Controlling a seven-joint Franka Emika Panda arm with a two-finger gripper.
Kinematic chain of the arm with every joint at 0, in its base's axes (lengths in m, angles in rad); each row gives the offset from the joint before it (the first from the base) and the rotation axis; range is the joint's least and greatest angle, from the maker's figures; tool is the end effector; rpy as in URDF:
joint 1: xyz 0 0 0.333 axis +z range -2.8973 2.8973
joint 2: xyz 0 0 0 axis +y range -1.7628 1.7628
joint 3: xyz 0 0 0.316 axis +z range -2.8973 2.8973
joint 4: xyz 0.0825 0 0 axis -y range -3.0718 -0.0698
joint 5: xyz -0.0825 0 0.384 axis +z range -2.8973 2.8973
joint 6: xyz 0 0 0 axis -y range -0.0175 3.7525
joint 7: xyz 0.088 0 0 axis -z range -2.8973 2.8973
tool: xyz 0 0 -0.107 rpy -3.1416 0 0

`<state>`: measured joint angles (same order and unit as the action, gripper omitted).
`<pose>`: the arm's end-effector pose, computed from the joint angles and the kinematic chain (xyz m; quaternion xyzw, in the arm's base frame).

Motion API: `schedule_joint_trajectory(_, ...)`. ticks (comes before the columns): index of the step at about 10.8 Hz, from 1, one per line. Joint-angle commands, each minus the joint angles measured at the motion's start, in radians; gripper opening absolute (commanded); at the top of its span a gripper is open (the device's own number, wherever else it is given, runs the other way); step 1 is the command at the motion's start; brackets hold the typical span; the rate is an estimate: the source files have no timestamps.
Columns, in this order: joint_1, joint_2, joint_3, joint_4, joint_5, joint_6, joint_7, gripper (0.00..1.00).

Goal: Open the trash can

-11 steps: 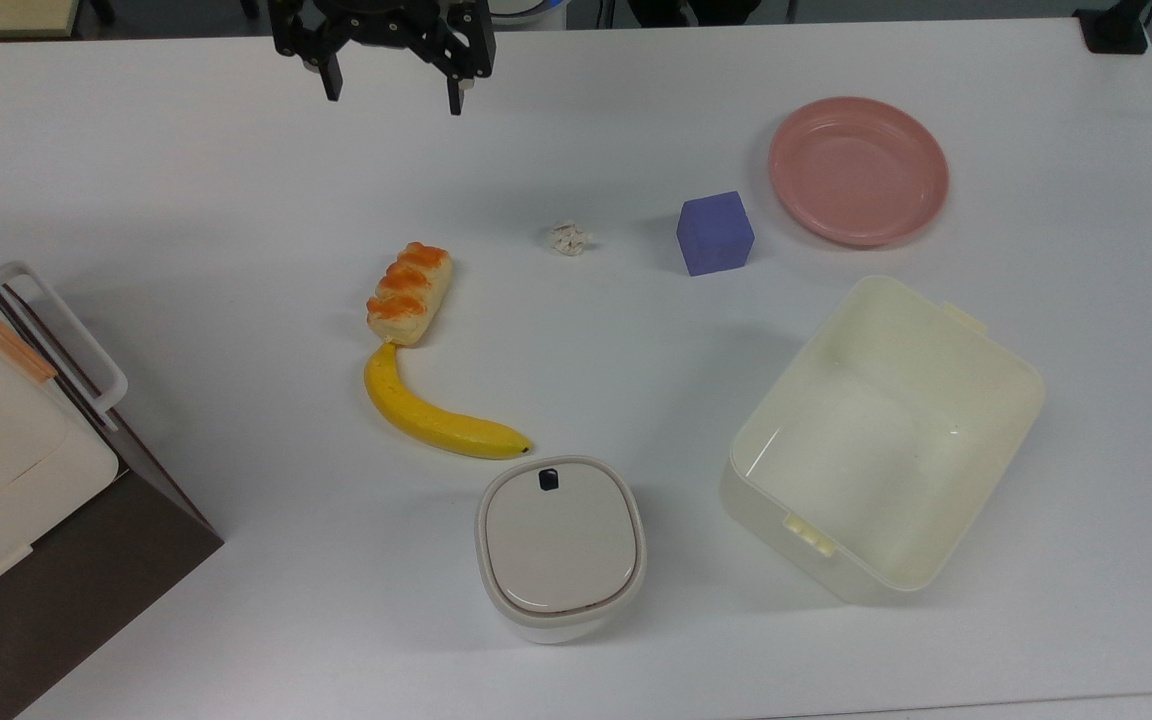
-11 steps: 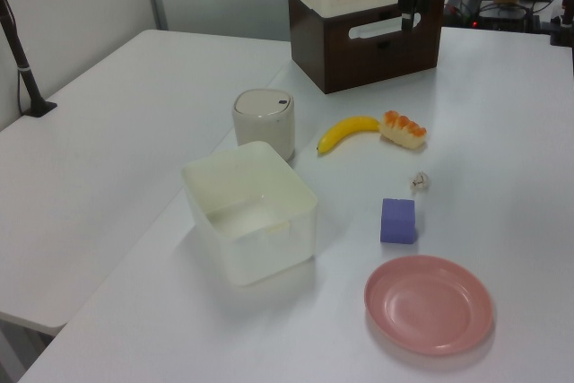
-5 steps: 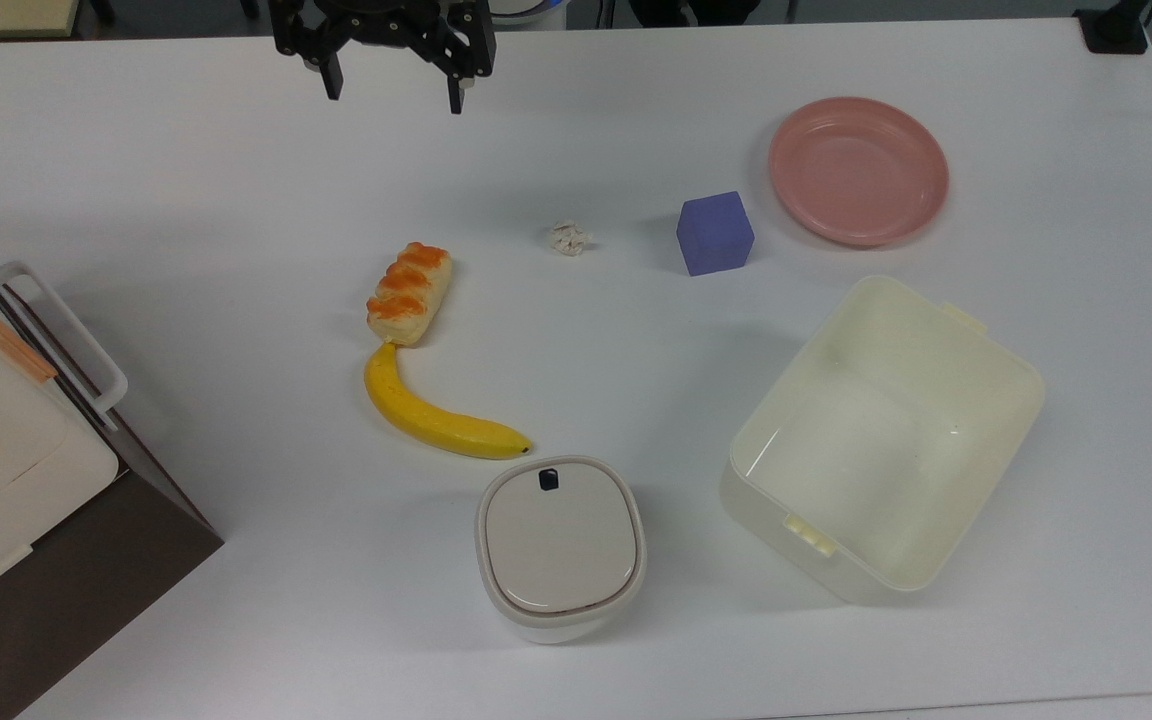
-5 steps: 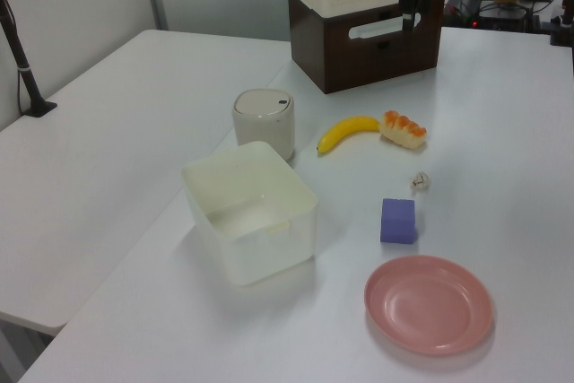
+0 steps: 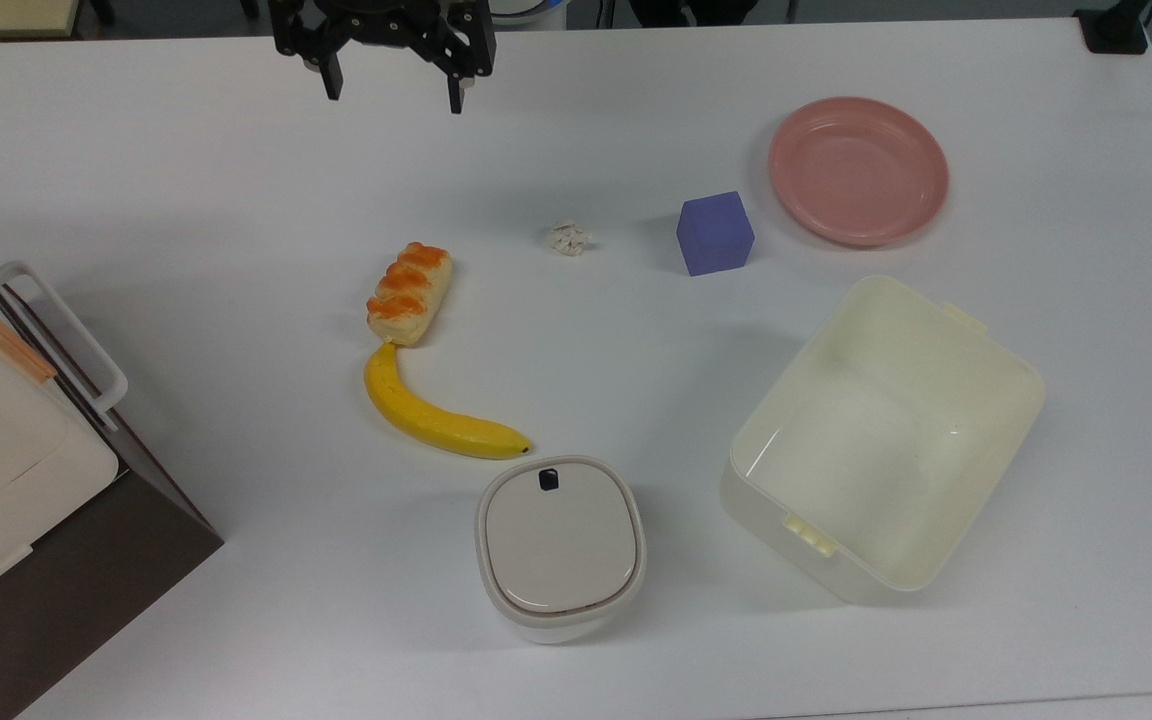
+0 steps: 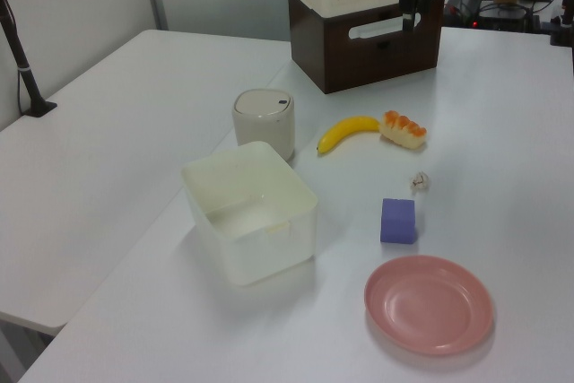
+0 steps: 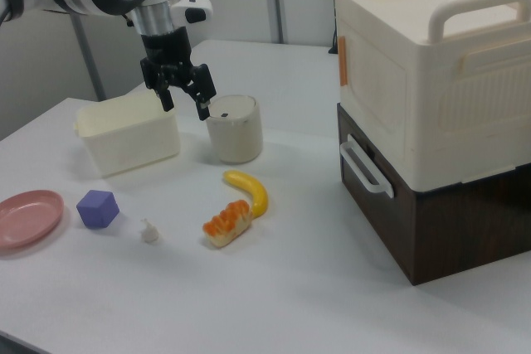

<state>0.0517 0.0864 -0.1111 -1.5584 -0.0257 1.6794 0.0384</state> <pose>0.5890 -0.0348 0.5910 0.9986 -0.0474 0.0174 0.0178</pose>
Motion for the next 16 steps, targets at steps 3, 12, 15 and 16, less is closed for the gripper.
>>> schedule_joint_trajectory(3,0.002,-0.016,-0.002,-0.002,0.003,-0.029,-0.045,1.0)
schedule_joint_trajectory(12,0.002,-0.014,0.004,-0.008,0.003,-0.029,-0.046,1.0)
schedule_joint_trajectory(15,0.004,-0.01,0.008,-0.008,0.003,-0.027,-0.046,1.0)
schedule_joint_trajectory(16,0.004,-0.008,0.008,-0.008,0.003,-0.023,-0.046,1.0)
